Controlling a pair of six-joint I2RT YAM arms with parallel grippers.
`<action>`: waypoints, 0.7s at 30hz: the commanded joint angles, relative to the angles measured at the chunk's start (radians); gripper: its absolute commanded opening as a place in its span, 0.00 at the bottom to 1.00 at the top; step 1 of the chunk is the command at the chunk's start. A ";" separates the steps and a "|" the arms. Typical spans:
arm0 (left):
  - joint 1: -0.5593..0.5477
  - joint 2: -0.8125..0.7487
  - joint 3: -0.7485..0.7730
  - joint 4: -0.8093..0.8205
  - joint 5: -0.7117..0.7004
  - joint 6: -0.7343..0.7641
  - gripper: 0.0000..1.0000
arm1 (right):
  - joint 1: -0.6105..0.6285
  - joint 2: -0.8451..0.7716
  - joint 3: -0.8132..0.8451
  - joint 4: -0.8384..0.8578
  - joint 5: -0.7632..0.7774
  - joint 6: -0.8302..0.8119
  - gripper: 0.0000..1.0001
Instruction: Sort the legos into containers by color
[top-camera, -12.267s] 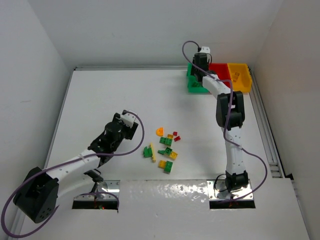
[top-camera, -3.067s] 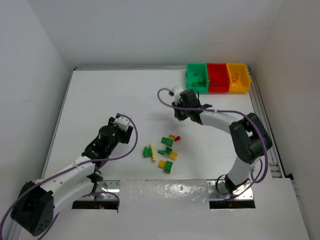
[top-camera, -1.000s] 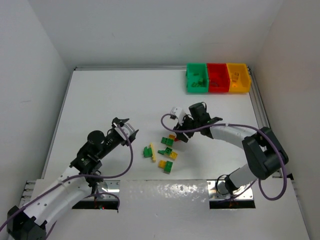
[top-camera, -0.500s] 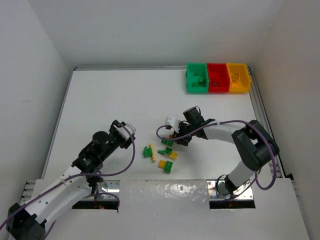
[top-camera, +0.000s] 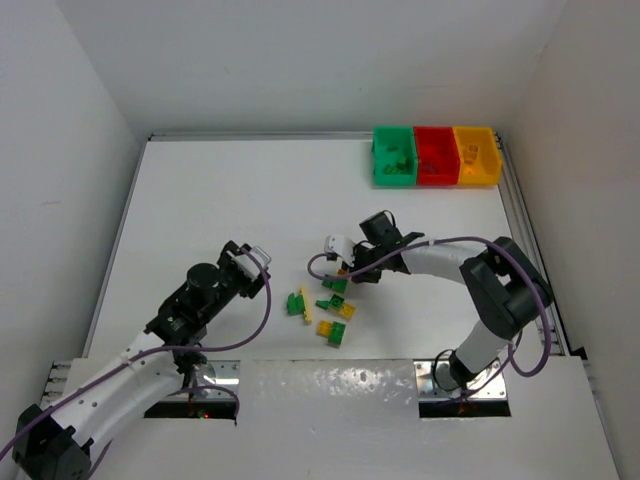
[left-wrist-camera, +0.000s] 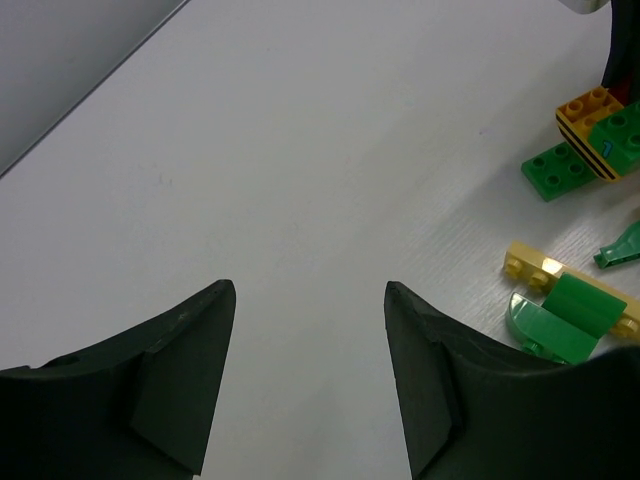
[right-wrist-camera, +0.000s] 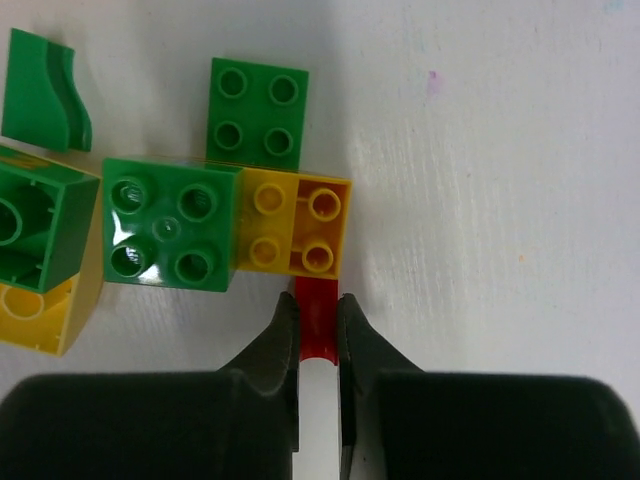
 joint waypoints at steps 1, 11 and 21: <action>-0.011 -0.010 -0.006 0.031 -0.011 -0.006 0.59 | -0.006 -0.037 0.042 -0.006 0.045 0.068 0.00; -0.011 0.007 -0.017 0.052 -0.026 -0.013 0.59 | -0.276 -0.019 0.241 0.419 0.309 0.787 0.00; 0.001 0.038 -0.032 0.088 -0.080 -0.018 0.59 | -0.445 0.556 1.088 0.157 0.813 0.984 0.00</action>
